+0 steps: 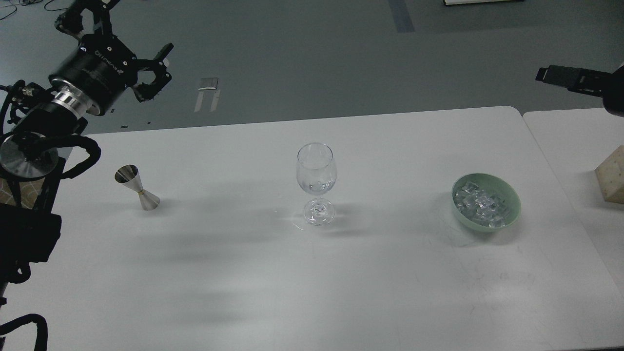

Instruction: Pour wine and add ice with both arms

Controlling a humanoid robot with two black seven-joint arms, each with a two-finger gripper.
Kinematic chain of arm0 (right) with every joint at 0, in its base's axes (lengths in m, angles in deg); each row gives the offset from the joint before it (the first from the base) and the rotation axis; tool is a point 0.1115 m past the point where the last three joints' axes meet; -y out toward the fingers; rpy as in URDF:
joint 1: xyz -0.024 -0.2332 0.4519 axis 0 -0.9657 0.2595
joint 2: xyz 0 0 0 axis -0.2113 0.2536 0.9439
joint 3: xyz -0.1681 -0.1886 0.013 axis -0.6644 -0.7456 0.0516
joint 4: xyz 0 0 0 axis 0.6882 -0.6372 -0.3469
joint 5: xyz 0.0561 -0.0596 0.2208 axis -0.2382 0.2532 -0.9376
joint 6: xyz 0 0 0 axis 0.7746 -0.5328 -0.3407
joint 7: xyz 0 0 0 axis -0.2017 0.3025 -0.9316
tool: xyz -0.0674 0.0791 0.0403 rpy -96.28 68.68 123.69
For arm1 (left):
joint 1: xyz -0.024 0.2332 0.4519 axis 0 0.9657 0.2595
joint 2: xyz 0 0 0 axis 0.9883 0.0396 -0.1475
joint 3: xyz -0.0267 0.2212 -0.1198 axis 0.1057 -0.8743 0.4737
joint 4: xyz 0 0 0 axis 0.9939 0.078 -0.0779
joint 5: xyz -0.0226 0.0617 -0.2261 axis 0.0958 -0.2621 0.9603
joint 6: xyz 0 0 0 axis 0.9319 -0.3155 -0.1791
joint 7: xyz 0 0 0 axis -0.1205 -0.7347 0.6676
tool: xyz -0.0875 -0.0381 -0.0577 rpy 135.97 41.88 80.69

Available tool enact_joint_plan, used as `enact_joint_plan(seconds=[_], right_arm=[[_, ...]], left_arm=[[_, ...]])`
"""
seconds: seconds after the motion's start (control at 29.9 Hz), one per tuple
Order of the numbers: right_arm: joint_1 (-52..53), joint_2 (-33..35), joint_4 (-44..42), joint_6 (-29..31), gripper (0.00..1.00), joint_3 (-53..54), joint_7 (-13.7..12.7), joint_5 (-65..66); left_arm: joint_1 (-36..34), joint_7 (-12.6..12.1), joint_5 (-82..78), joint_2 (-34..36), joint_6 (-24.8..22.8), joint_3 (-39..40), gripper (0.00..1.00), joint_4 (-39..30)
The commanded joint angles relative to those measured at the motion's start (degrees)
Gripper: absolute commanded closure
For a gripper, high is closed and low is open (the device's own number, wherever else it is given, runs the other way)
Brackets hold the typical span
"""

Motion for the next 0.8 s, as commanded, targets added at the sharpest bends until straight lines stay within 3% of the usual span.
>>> enact_joint_plan(seconds=[0.0,0.13,0.23,0.5,0.63,0.77], right_arm=[[0.59,0.71,1.91,0.02,0.0,-0.83,-0.01,-0.12],[-0.11,0.19,5.08,0.02,0.0,-1.01,-0.97,0.67],[-0.46,-1.39,5.96,0.02,0.02,-3.11,-4.05,6.81],[0.86,-1.84,6.84,0.02,0.0,-3.47,-3.44,6.92],[3.57,-1.4,5.34,0.02,0.0,-4.0,-0.63,2.79],[3.67,-1.83,5.78,0.02,0.0,-4.09,-1.15,2.87]], left_arm=[[1.47,0.34,0.03,0.08,-0.76,0.37,0.02,-0.03],[1.82,0.34,-0.23,-0.36,-0.76,0.72,0.02,-0.03],[1.82,0.43,-0.93,-0.36,-0.94,1.25,0.02,0.15],[4.28,0.78,-0.93,-0.8,-0.85,4.32,0.02,-0.2],[4.28,0.78,-0.67,-0.89,-0.76,5.29,0.02,-0.29],[4.28,0.78,-0.49,-1.59,-0.76,6.43,0.02,-0.55]])
